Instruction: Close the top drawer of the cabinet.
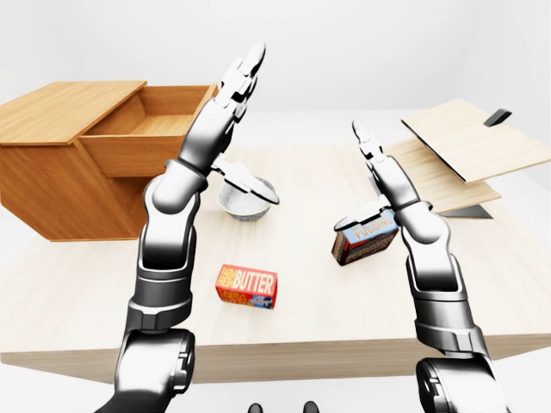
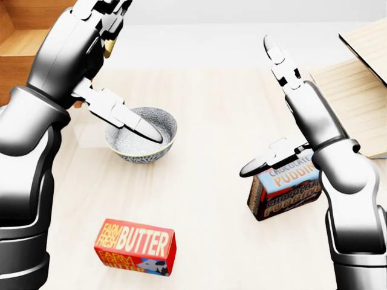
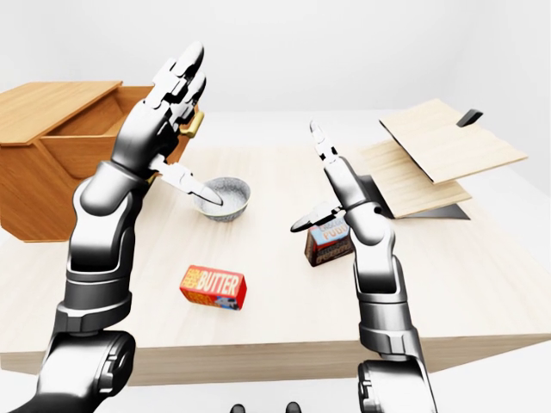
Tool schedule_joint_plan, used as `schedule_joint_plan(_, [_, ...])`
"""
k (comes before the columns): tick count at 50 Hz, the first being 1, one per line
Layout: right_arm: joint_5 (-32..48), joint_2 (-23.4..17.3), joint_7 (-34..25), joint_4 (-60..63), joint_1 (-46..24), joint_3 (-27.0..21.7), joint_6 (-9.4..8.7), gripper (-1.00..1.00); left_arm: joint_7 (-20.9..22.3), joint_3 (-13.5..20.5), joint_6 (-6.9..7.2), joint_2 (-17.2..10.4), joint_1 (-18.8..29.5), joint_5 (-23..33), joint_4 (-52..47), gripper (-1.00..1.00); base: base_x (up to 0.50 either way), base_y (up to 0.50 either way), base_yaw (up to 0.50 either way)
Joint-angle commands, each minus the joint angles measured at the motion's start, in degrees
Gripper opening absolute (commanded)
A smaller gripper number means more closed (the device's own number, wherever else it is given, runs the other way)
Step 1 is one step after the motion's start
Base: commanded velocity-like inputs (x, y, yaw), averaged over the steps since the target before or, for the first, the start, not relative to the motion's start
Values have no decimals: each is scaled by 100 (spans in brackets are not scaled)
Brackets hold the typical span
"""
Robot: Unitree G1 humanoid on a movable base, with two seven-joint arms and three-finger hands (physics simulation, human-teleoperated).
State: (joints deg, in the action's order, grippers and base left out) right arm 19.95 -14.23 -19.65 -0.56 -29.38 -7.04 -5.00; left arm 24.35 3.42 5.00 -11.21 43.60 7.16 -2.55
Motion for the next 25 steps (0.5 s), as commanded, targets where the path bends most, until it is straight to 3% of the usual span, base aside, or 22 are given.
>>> schedule_joint_plan(1, [14,21,14,-30,7,18,0,100,-16,-21,0,25,72,26,66,100,20,0,0])
schedule_joint_plan(15, [91,14,21,107,65,1,0,100,31,-47,0,42,5,77,-122,100,19,0,0])
schedule_joint_plan(25, [141,-10,48,162,83,8,0,100,94,-24,0,12,-94,83,-229,100,0,0,0])
